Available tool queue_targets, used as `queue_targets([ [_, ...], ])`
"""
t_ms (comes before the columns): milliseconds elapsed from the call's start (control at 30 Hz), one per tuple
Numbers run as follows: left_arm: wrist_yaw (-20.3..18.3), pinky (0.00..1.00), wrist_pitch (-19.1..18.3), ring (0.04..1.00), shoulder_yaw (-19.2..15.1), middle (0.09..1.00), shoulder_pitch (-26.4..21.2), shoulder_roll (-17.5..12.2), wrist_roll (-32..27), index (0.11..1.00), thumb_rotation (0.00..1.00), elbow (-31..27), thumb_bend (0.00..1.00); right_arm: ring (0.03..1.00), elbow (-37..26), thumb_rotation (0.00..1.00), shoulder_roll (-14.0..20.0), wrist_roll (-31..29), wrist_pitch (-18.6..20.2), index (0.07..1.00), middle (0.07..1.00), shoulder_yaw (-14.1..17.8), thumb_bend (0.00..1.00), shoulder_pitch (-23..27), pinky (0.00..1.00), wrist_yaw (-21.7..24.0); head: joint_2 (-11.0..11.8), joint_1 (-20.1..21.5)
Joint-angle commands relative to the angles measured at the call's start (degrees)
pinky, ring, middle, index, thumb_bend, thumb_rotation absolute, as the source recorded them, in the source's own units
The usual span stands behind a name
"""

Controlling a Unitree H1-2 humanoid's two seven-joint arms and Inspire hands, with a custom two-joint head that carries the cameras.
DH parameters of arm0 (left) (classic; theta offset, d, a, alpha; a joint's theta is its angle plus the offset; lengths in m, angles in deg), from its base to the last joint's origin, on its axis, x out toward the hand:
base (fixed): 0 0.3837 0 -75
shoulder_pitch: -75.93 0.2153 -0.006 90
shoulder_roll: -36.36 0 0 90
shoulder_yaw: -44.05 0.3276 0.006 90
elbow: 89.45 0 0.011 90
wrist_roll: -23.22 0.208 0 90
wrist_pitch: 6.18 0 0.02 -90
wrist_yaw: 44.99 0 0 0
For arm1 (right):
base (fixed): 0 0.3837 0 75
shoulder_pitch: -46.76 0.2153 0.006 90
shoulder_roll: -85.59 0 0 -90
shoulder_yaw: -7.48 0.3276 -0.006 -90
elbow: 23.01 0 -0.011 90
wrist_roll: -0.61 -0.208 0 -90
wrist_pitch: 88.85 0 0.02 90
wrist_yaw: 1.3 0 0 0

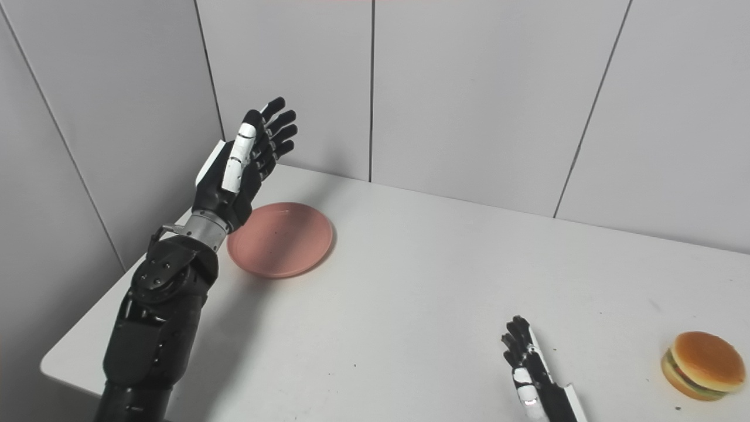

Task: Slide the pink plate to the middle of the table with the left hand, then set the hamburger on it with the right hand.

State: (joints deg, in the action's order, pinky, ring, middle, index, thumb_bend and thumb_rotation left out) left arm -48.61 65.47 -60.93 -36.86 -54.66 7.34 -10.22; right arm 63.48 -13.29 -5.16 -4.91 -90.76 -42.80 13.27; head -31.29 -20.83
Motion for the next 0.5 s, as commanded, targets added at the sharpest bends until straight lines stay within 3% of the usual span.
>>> queue_targets([
  [0, -0.01, 0.93, 1.03, 0.922, -0.99, 0.911, -3.62, -2.30, -0.20, 0.888, 0.98, 1.06, 0.63, 0.980, 0.90, 0.95, 0.28, -0.42, 0.60, 1.000, 0.992, 0.22, 0.54, -0.30, 1.00, 0.36, -0.10, -0.09],
  [467, 0.20, 0.90, 1.40, 0.890, -7.03, 0.877, -7.05, -6.44, -3.95, 0.862, 1.00, 15.04, 0.54, 0.981, 0.71, 0.94, 0.31, -1.11, 1.10, 1.000, 0.990, 0.51, 0.55, -0.41, 1.00, 0.27, -0.36, -0.14],
])
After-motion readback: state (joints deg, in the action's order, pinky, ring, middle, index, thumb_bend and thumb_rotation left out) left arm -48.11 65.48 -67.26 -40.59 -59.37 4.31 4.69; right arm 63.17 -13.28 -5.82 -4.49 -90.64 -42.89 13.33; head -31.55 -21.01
